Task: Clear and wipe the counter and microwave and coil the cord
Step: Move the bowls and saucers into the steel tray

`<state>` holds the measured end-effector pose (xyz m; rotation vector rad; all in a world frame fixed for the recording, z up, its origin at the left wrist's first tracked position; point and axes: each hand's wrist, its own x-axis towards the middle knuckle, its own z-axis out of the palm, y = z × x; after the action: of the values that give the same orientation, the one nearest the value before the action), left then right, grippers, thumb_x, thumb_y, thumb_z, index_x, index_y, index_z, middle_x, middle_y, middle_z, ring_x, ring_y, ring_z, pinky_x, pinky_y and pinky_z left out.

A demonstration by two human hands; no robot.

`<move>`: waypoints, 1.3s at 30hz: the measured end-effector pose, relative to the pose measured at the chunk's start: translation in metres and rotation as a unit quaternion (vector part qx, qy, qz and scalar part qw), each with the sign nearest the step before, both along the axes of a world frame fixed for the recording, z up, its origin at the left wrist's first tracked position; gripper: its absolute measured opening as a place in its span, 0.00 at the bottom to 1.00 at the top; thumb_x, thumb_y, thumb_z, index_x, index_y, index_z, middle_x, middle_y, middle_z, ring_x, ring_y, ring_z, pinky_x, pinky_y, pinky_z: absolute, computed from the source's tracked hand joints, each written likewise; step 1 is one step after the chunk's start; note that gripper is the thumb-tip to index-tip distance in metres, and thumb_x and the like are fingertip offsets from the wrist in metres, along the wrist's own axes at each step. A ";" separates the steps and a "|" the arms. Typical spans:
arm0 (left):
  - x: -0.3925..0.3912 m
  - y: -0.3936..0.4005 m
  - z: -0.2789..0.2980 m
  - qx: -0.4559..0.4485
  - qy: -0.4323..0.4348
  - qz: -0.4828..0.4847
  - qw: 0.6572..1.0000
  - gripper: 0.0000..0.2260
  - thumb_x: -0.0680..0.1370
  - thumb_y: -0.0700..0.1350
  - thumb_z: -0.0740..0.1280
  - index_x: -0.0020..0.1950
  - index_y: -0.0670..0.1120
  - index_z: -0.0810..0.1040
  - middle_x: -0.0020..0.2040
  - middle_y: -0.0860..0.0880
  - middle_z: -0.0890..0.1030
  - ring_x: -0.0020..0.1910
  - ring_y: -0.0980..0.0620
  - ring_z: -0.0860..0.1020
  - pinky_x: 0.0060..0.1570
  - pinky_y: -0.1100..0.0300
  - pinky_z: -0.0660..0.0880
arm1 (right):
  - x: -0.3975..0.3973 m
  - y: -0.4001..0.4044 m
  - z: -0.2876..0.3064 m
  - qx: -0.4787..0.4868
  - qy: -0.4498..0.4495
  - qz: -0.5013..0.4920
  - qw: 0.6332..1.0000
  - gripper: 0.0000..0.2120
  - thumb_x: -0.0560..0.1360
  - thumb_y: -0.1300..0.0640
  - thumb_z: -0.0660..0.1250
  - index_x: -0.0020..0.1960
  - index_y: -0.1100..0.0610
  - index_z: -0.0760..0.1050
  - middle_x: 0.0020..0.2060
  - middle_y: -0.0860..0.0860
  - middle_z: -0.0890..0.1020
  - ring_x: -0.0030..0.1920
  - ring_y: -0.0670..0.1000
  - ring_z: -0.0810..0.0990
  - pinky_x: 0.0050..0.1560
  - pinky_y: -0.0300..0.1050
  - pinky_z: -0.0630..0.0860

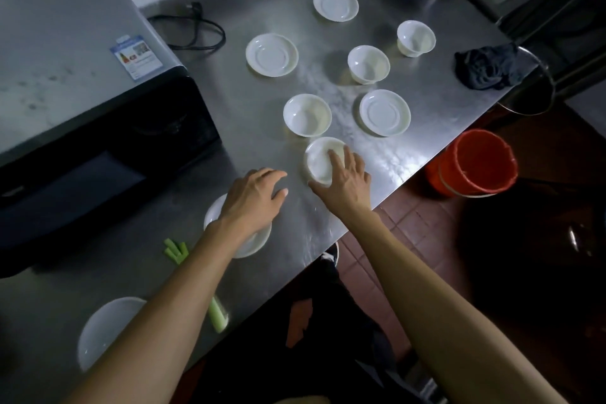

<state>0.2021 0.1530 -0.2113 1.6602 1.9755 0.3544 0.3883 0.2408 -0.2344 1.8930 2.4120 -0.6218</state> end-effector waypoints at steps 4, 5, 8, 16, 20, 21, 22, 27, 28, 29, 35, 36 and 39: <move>0.003 0.018 -0.003 -0.012 0.010 0.016 1.000 0.17 0.80 0.51 0.64 0.69 0.49 0.74 0.67 0.50 0.77 0.64 0.46 0.74 0.63 0.46 0.72 | -0.005 0.023 -0.012 -0.020 -0.006 0.007 1.000 0.42 0.71 0.34 0.68 0.76 0.48 0.56 0.79 0.53 0.51 0.78 0.61 0.50 0.70 0.60 0.61; 0.004 0.023 -0.003 -0.016 0.013 0.023 1.000 0.17 0.80 0.50 0.64 0.69 0.49 0.75 0.67 0.50 0.77 0.64 0.46 0.74 0.63 0.47 0.72 | -0.005 0.028 -0.014 -0.026 -0.007 0.011 1.000 0.43 0.70 0.33 0.68 0.77 0.48 0.55 0.80 0.54 0.50 0.78 0.61 0.48 0.71 0.61 0.60; 0.010 0.038 -0.003 -0.028 0.021 0.038 0.999 0.17 0.80 0.51 0.64 0.69 0.49 0.75 0.66 0.50 0.77 0.64 0.46 0.74 0.63 0.47 0.73 | -0.004 0.040 -0.020 -0.044 -0.004 0.029 0.999 0.44 0.69 0.31 0.67 0.76 0.48 0.53 0.80 0.54 0.49 0.79 0.61 0.48 0.72 0.61 0.59; 0.031 0.091 -0.010 -0.013 0.024 0.061 0.998 0.17 0.79 0.50 0.65 0.67 0.48 0.75 0.64 0.49 0.78 0.61 0.44 0.75 0.60 0.44 0.74 | 0.028 0.077 -0.022 -0.058 0.013 0.036 0.998 0.46 0.68 0.34 0.68 0.77 0.49 0.50 0.80 0.53 0.49 0.79 0.59 0.47 0.73 0.58 0.59; 0.046 0.123 -0.009 0.023 0.077 0.048 0.996 0.17 0.78 0.48 0.68 0.66 0.46 0.77 0.66 0.49 0.77 0.63 0.42 0.74 0.56 0.44 0.75 | 0.043 0.097 -0.024 -0.051 0.014 0.038 0.998 0.47 0.68 0.34 0.67 0.78 0.48 0.50 0.80 0.52 0.48 0.79 0.58 0.46 0.73 0.58 0.58; 0.049 0.131 -0.009 0.034 0.086 0.048 0.995 0.17 0.77 0.47 0.69 0.65 0.46 0.77 0.66 0.48 0.76 0.64 0.42 0.73 0.55 0.43 0.75 | 0.046 0.101 -0.025 -0.048 0.015 0.044 0.998 0.47 0.68 0.33 0.67 0.78 0.47 0.50 0.80 0.52 0.49 0.79 0.58 0.46 0.74 0.58 0.57; 0.051 0.138 -0.010 0.045 0.094 0.046 0.994 0.17 0.76 0.47 0.70 0.65 0.46 0.77 0.66 0.48 0.76 0.64 0.42 0.73 0.53 0.43 0.76 | 0.049 0.105 -0.026 -0.048 0.016 0.052 0.997 0.47 0.68 0.32 0.67 0.78 0.47 0.50 0.80 0.52 0.49 0.79 0.58 0.46 0.74 0.58 0.57; 0.055 0.175 -0.022 0.033 0.149 0.026 0.988 0.22 0.74 0.49 0.70 0.67 0.48 0.72 0.70 0.46 0.70 0.69 0.40 0.68 0.49 0.41 0.77 | 0.057 0.124 -0.026 -0.030 0.037 0.079 0.996 0.45 0.66 0.33 0.69 0.76 0.47 0.55 0.78 0.52 0.54 0.76 0.60 0.54 0.70 0.58 0.65; 0.055 0.181 -0.024 0.024 0.162 0.025 0.986 0.25 0.74 0.51 0.70 0.69 0.49 0.70 0.71 0.45 0.68 0.70 0.40 0.66 0.51 0.41 0.76 | 0.058 0.128 -0.025 -0.021 0.045 0.084 0.995 0.44 0.66 0.33 0.70 0.75 0.47 0.56 0.77 0.52 0.56 0.75 0.60 0.56 0.69 0.59 0.66; 0.055 0.185 -0.024 0.014 0.172 0.026 0.985 0.27 0.74 0.52 0.69 0.72 0.50 0.67 0.73 0.45 0.66 0.72 0.40 0.64 0.53 0.40 0.76 | 0.058 0.132 -0.023 -0.013 0.054 0.088 0.995 0.44 0.66 0.34 0.70 0.74 0.47 0.57 0.77 0.52 0.56 0.75 0.60 0.57 0.68 0.60 0.66; 0.050 0.208 -0.031 -0.089 0.162 0.050 0.982 0.41 0.72 0.62 0.69 0.79 0.56 0.52 0.80 0.45 0.49 0.78 0.38 0.48 0.68 0.33 0.60 | 0.059 0.155 -0.018 0.022 0.078 0.107 0.991 0.43 0.66 0.35 0.71 0.74 0.48 0.59 0.76 0.54 0.60 0.74 0.61 0.60 0.69 0.62 0.66; 0.048 0.211 -0.032 -0.105 0.158 0.050 0.981 0.42 0.71 0.62 0.70 0.79 0.57 0.50 0.81 0.45 0.48 0.79 0.39 0.47 0.68 0.32 0.59 | 0.059 0.159 -0.018 0.023 0.078 0.111 0.990 0.43 0.66 0.35 0.71 0.74 0.48 0.59 0.76 0.55 0.60 0.73 0.61 0.60 0.69 0.62 0.66; 0.045 0.215 -0.037 -0.143 0.150 0.045 0.977 0.46 0.68 0.64 0.72 0.78 0.59 0.49 0.80 0.46 0.45 0.78 0.38 0.46 0.68 0.32 0.60 | 0.060 0.169 -0.018 0.022 0.072 0.115 0.991 0.43 0.66 0.35 0.71 0.74 0.48 0.59 0.75 0.54 0.61 0.73 0.61 0.61 0.68 0.62 0.67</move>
<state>0.2471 0.3680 -0.2481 1.5091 2.2022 -0.1561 0.4479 0.4095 -0.2529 1.6014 2.7000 -0.7186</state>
